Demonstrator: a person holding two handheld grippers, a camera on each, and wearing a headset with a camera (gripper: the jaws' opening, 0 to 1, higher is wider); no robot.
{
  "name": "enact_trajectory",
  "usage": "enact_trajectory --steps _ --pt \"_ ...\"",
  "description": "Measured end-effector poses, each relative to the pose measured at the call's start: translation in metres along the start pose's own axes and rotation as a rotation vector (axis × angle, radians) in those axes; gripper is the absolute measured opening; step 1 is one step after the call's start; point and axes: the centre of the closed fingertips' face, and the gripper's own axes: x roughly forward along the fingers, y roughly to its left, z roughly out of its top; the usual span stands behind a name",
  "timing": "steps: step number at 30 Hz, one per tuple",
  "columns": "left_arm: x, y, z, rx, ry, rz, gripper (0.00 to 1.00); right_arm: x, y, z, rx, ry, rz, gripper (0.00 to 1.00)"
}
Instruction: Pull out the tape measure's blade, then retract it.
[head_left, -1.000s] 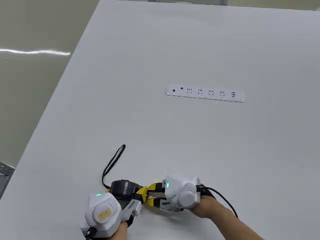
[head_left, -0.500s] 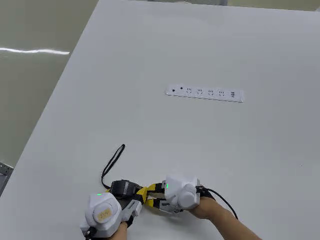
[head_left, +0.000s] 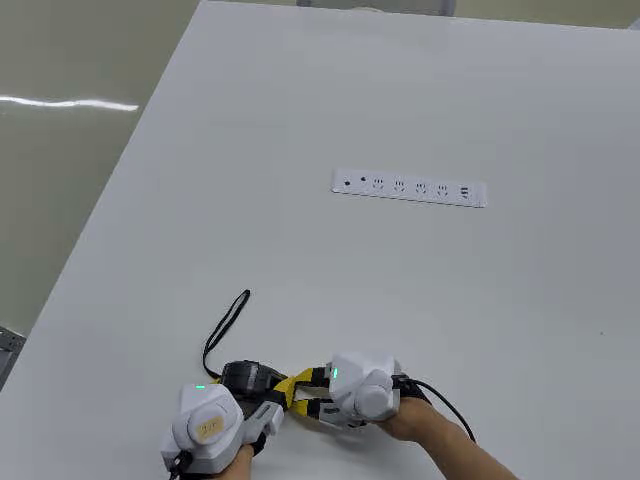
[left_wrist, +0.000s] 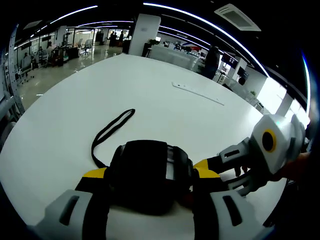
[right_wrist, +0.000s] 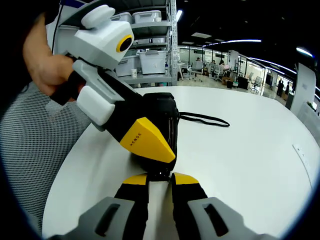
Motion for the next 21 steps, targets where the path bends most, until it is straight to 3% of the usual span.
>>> enact_trajectory --steps 12,21 --pt "-0.005 -0.001 0.002 0.071 0.005 -0.016 0.64 -0.009 -0.002 0.002 0.022 -0.007 -0.041 0.21" --pt "-0.012 -0.003 0.008 0.116 -0.001 -0.06 0.65 -0.017 -0.001 0.005 0.051 -0.019 -0.089 0.26"
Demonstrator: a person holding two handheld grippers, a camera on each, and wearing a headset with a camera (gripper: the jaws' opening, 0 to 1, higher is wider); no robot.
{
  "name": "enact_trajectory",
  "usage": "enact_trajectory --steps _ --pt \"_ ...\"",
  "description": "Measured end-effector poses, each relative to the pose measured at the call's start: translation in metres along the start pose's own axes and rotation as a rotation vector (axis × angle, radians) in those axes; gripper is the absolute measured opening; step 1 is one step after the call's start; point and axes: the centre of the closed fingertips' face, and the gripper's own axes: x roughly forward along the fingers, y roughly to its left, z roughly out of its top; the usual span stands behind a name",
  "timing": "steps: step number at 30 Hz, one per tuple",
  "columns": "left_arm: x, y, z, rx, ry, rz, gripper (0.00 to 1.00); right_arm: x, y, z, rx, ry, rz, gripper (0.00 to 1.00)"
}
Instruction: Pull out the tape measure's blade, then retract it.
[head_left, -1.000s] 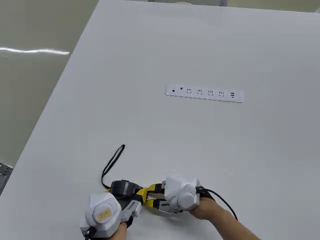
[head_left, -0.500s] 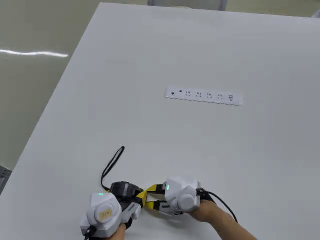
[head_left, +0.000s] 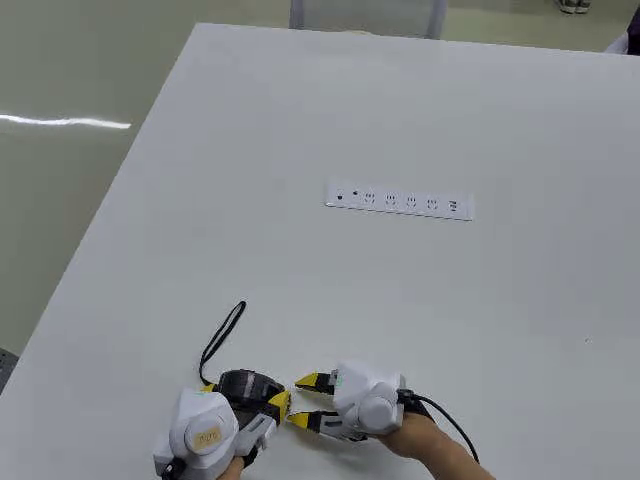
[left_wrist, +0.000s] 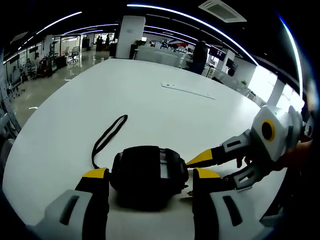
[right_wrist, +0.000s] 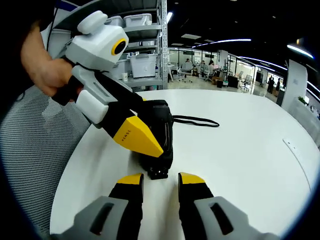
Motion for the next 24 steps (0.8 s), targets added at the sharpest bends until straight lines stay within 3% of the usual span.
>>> enact_trajectory --steps 6,10,15,19,24 --pt "-0.006 -0.002 0.004 0.099 0.002 -0.042 0.67 -0.007 0.002 0.003 0.015 -0.008 -0.028 0.3" --pt "-0.009 -0.008 0.005 0.166 0.01 -0.107 0.68 -0.014 0.002 0.006 0.033 -0.011 -0.061 0.31" --pt "-0.012 -0.006 0.007 0.195 0.029 -0.14 0.7 -0.024 0.0 0.007 0.06 -0.018 -0.111 0.33" --pt "-0.017 -0.005 0.009 0.28 0.029 -0.164 0.71 -0.034 0.0 0.01 0.087 -0.023 -0.144 0.36" --pt "-0.023 -0.003 0.008 0.34 0.029 -0.198 0.76 -0.046 0.0 0.011 0.099 -0.021 -0.178 0.42"
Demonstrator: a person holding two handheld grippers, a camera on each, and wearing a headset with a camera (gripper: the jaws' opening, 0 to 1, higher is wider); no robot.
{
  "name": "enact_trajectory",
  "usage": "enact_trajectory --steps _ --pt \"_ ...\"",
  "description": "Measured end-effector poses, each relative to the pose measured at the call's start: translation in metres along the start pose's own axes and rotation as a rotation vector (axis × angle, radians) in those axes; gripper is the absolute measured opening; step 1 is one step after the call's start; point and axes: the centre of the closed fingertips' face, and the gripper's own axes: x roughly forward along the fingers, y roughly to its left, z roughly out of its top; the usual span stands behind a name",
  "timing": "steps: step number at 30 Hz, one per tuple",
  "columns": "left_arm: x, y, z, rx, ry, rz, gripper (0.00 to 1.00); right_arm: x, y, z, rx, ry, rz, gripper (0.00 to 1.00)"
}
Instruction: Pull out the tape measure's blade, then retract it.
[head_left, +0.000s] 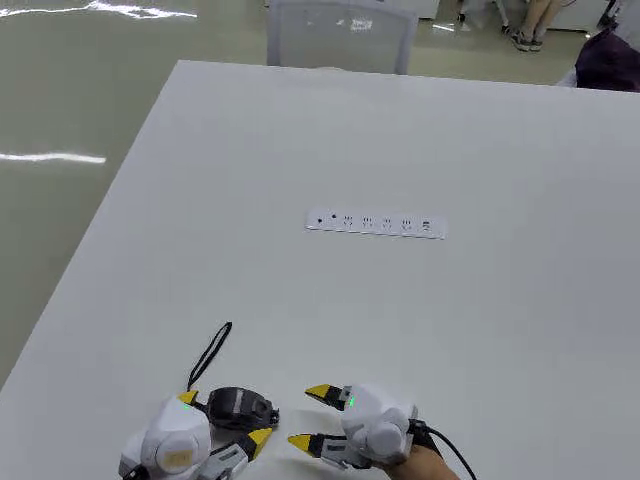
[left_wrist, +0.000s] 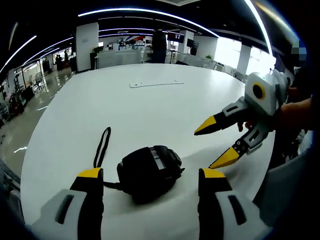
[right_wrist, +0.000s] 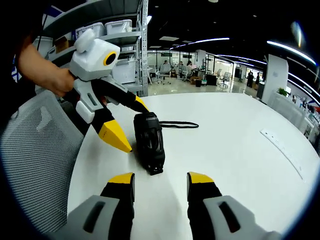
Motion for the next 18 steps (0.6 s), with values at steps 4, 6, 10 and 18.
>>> enact_trajectory --steps 4,6,10,18 --pt "-0.004 -0.001 0.001 0.019 -0.008 -0.044 0.79 -0.012 -0.001 -0.002 0.041 0.004 -0.033 0.5" --pt "-0.006 -0.005 0.004 0.015 -0.023 -0.079 0.79 -0.02 -0.001 -0.003 0.047 0.003 -0.049 0.51" --pt "-0.01 -0.005 0.006 0.004 -0.044 -0.115 0.83 -0.036 -0.004 -0.008 0.07 -0.002 -0.092 0.54" --pt "-0.022 0.004 0.001 0.018 -0.045 -0.116 0.91 -0.064 0.0 -0.019 0.126 -0.005 -0.16 0.65"
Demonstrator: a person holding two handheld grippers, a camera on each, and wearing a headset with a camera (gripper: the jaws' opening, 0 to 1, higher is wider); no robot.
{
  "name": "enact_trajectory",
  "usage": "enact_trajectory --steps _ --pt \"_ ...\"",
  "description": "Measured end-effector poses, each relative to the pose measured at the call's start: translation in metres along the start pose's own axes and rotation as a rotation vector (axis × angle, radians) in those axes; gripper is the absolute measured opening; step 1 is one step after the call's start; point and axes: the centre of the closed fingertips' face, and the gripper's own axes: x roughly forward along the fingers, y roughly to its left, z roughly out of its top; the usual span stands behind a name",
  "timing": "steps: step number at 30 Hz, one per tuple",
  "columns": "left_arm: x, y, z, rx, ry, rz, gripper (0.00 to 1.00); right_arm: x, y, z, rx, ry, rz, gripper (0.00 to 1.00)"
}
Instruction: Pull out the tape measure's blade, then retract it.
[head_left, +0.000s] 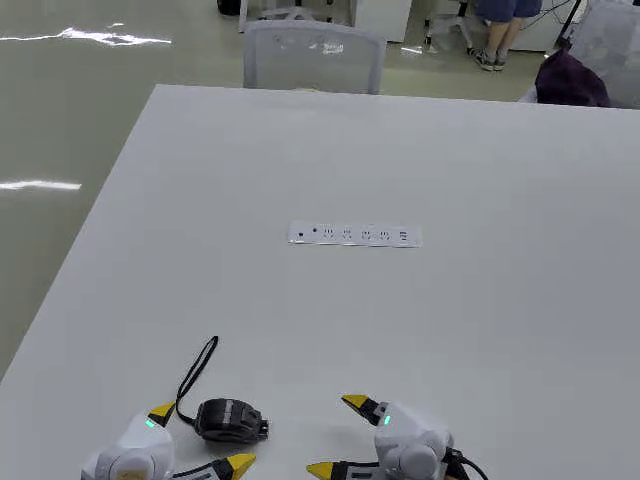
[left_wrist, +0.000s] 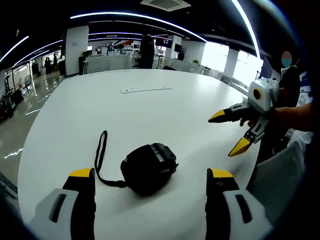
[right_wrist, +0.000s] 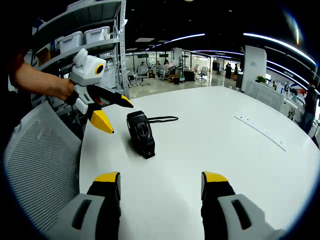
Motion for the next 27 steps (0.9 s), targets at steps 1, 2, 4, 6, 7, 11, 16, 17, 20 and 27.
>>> enact_trajectory --steps 1,2,4,6,7,11,16,17,20,27 --pt "-0.002 0.0 0.0 0.01 0.0 0.0 0.91 -0.003 0.0 -0.001 0.004 -0.001 -0.006 0.66" --pt "-0.004 0.001 0.0 0.022 0.002 0.001 0.92 -0.006 -0.001 -0.003 0.018 -0.002 -0.017 0.67" --pt "-0.007 0.001 -0.001 0.033 0.005 0.001 0.94 -0.011 -0.001 -0.004 0.037 0.002 -0.033 0.72" --pt "-0.011 0.0 -0.001 0.045 0.008 -0.01 0.96 -0.018 -0.002 -0.005 0.054 0.0 -0.05 0.75" --pt "-0.012 -0.001 -0.002 0.048 0.008 -0.014 0.97 -0.021 -0.002 -0.006 0.057 -0.003 -0.056 0.76" --pt "-0.018 -0.003 -0.004 0.062 0.012 -0.029 0.99 -0.036 -0.001 -0.008 0.069 -0.007 -0.082 0.79" --pt "-0.025 -0.002 -0.007 0.069 0.006 -0.027 0.99 -0.051 0.0 -0.014 0.063 0.012 -0.107 0.84" --pt "-0.027 -0.002 -0.009 0.071 0.009 -0.028 0.99 -0.055 0.0 -0.014 0.067 0.006 -0.117 0.85" --pt "-0.031 -0.002 -0.013 0.08 0.017 -0.026 0.99 -0.064 0.0 -0.014 0.082 -0.001 -0.132 0.87" --pt "-0.038 -0.007 -0.019 0.08 0.036 -0.039 0.99 -0.077 0.004 -0.027 0.105 0.029 -0.152 0.94"
